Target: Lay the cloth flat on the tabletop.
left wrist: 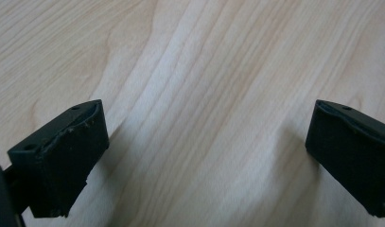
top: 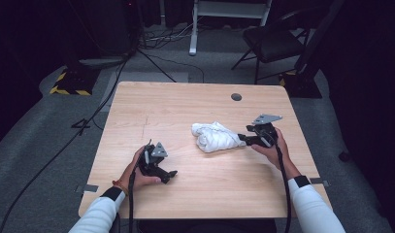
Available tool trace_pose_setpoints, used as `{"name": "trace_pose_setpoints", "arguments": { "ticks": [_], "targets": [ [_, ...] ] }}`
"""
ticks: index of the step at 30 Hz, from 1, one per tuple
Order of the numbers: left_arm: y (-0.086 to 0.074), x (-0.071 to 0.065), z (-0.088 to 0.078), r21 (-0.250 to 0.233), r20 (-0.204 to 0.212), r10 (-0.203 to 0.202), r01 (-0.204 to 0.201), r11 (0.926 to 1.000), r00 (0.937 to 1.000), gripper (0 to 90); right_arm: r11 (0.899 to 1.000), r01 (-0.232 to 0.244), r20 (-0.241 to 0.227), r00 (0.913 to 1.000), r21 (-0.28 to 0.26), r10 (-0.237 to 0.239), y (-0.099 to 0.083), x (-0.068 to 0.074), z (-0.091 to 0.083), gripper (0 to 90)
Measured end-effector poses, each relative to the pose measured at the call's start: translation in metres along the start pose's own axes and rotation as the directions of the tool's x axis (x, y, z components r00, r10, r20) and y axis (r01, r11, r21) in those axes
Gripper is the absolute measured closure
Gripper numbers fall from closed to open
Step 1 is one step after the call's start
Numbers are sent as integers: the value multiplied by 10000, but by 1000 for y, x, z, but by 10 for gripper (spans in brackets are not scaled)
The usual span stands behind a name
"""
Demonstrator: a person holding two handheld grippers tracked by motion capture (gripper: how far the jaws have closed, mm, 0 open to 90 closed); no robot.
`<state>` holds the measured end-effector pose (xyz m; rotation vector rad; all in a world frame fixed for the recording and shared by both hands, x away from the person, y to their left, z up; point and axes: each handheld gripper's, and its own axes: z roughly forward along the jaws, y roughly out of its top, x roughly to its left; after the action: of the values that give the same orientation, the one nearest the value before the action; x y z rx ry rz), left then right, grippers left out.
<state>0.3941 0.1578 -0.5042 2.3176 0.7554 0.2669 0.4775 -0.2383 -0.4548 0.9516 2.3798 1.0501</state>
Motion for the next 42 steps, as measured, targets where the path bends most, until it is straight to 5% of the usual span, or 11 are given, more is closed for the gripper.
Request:
{"name": "trace_pose_setpoints", "arguments": {
  "ticks": [7, 14, 19, 25, 27, 31, 34, 37, 39, 42],
  "targets": [
    [22, 0, 13, -268, 182, -125, 130, 9996, 9998, 201, 9990, 132, -417, 9991, 429, -114, 3, 8, 19, 477],
    [56, 0, 23, -1000, 200, -77, 96, 9949, 9998, 204, 9980, 181, -713, 9974, 613, -137, -4, 10, 24, 624],
    [78, -5, 32, -1237, -144, 376, -391, 9915, 9992, 250, 9969, 407, -910, 9953, 675, -344, -6, 13, 24, 694],
    [97, 1, 44, -1404, 564, 258, -177, 9899, 9981, 347, 9961, 620, -1151, 9919, 626, -545, -9, 14, 19, 803],
    [100, 1, 47, -1452, 723, 252, -144, 9893, 9971, 464, 9957, 746, -1213, 9903, 545, -676, -10, 15, 15, 835],
    [101, -1, 47, -1505, 954, 975, -825, 9852, 9907, 691, 9952, 923, -1291, 9878, 338, -872, -11, 17, 7, 849],
    [100, -2, 41, -1407, 957, 1133, -993, 9851, 9889, 784, 9949, 1006, -1419, 9850, 108, -981, -11, 18, 0, 850],
    [98, -4, 36, -1420, 1075, 1382, -1224, 9823, 9846, 821, 9939, 1101, -1574, 9815, -22, -1091, -12, 20, -6, 850],
    [94, -10, 29, -1266, 1203, 1839, -1686, 9775, 9756, 827, 9907, 1350, -1779, 9746, -163, -1358, -15, 26, -15, 848],
    [90, -15, 26, -1157, 1127, 1996, -1867, 9756, 9734, 830, 9888, 1475, -1904, 9703, -242, -1494, -17, 31, -20, 837]
  ]
}}
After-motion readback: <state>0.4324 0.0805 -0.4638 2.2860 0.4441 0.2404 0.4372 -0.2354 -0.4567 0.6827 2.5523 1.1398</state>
